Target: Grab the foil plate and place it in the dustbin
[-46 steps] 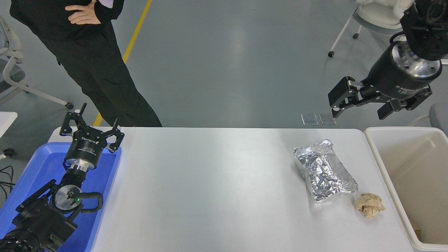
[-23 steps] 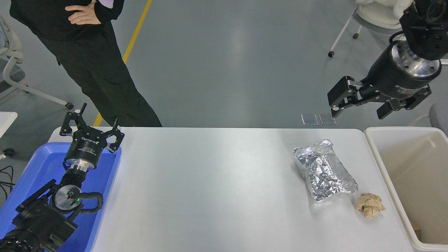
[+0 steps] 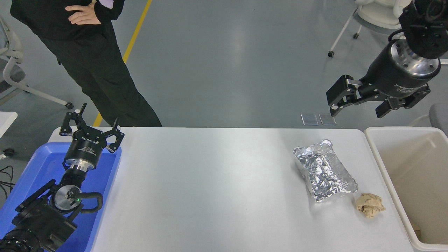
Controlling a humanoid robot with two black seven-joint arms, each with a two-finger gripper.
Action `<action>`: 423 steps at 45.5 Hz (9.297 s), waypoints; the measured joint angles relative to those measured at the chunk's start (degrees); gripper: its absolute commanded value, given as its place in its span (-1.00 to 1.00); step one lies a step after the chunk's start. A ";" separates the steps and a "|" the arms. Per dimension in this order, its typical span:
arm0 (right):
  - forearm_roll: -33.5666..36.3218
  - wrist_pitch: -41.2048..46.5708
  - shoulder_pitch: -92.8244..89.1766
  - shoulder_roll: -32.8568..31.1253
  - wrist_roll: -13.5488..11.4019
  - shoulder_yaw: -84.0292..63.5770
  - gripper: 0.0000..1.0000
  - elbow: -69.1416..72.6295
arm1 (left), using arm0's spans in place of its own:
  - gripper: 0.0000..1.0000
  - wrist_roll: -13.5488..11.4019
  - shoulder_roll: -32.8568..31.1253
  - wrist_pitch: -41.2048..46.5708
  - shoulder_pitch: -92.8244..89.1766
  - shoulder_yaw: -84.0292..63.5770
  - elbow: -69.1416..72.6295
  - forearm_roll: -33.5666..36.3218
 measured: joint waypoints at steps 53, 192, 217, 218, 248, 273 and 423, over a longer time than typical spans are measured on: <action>-0.54 -1.01 -6.74 0.03 -0.04 0.33 1.00 -1.50 | 1.00 -0.09 0.00 0.00 0.06 -0.02 0.00 0.00; -31.52 -47.71 -78.83 -0.57 -0.60 21.51 -1.00 -40.45 | 1.00 -0.27 -0.09 0.00 0.17 -0.20 0.00 -0.09; -26.69 -47.15 -74.26 -3.55 -0.69 20.06 -1.00 -34.28 | 1.00 -0.27 -0.08 0.00 0.17 -0.20 0.00 -0.10; -26.63 -47.15 -74.05 -3.70 -0.69 20.01 -1.00 -33.84 | 1.00 -0.27 -0.08 0.00 0.17 -0.20 0.00 -0.10; -24.99 -47.08 -62.67 -7.24 -0.55 17.35 -1.00 -18.79 | 1.00 -0.27 -0.09 0.00 0.16 -0.20 0.01 -0.10; -19.85 -36.67 -44.48 -11.41 0.24 12.48 -1.00 -4.24 | 1.00 -0.25 -0.07 0.00 0.09 -0.12 0.00 -0.12; -7.24 -29.30 -16.47 -25.27 0.22 -18.40 -1.00 -8.32 | 1.00 -0.27 -0.07 0.00 0.17 -0.20 0.00 -0.17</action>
